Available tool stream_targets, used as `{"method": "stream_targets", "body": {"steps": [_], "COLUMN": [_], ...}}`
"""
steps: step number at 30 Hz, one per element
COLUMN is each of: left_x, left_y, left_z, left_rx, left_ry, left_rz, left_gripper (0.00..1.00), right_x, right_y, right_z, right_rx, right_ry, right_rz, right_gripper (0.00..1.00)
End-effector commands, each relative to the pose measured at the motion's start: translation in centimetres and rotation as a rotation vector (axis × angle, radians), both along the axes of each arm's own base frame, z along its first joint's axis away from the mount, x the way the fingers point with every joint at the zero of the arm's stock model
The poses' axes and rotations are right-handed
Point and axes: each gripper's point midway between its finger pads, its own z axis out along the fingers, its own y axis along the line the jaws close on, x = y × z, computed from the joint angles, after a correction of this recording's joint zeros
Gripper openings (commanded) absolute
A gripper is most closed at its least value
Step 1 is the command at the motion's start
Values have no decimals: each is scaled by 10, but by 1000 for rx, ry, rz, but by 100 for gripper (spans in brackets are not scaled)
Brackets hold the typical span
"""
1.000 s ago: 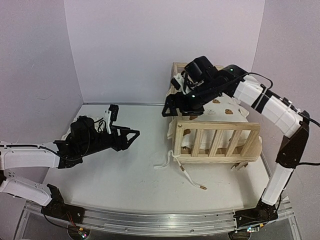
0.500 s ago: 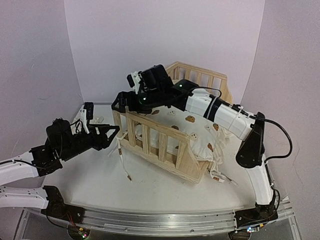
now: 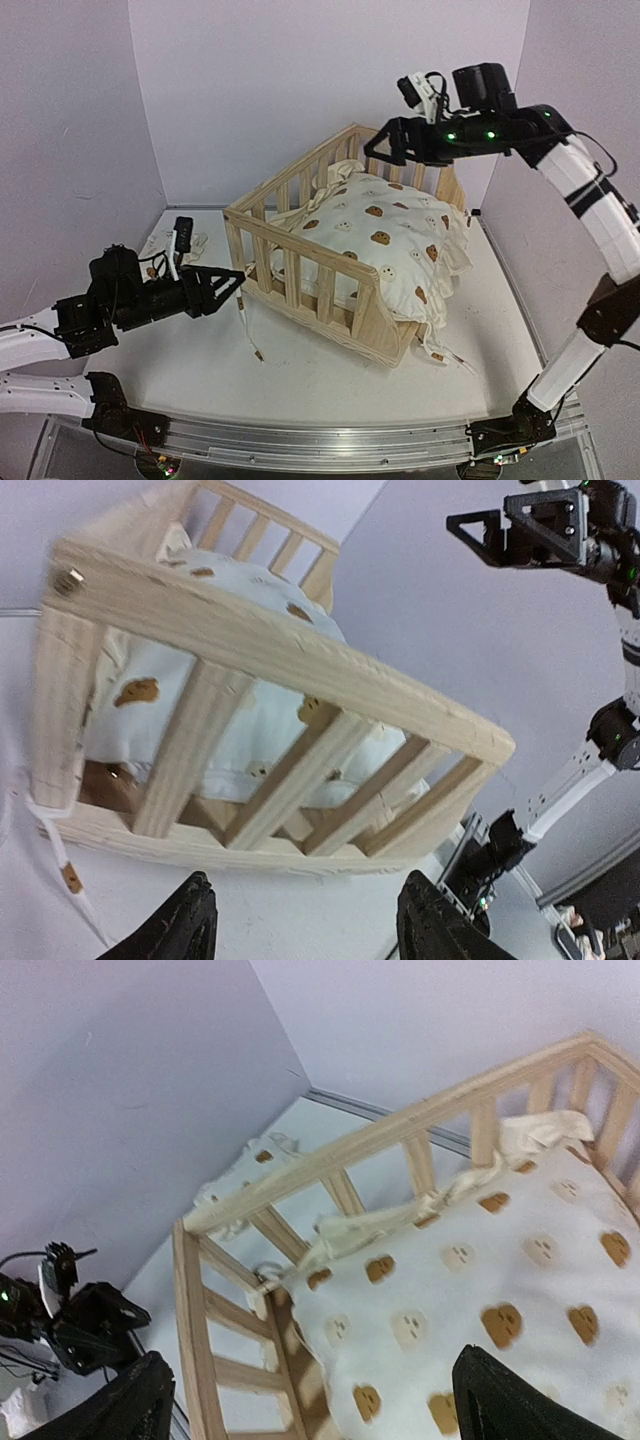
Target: Set up the pet bed
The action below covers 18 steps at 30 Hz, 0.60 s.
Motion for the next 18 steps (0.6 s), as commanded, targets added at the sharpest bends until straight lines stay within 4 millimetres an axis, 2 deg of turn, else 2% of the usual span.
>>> {"method": "stream_targets", "body": {"steps": [1,3,4,6,10,13,15,18], "left_x": [-14,-17,-16,-11,-5,-2,8,28], "left_y": [-39,-57,-63,-73,-102,-116,-119,-120], "left_z": [2,-4,-7,-5,6,8,6,6], "left_rx": [79,102,100,69,24,4,3,5], "left_ry": [-74,-99,-99,-84,-38,-61,-55,-40], "left_rz": [-81,-129,-136,-132,-151,-153,-108,-8], "left_gripper": [61,58,54,47,38,32,29,34], "right_x": [-33,-42,-51,-60,-80,-92,-96,-98], "right_y": [-93,-132,-145,-160,-167,-162,-168,-159], "right_z": [-50,-78,-86,-117,-175,-200,-225,-240], "right_rx": [-323,-396,-388,-368,-245,-128,-159,-162], "right_ry": [-1,26,43,119,326,381,412,396], "right_rz": [-184,-288,-306,-335,-307,-270,-292,-212], "right_gripper": [98,98,98,98,86,76,72,63]}}
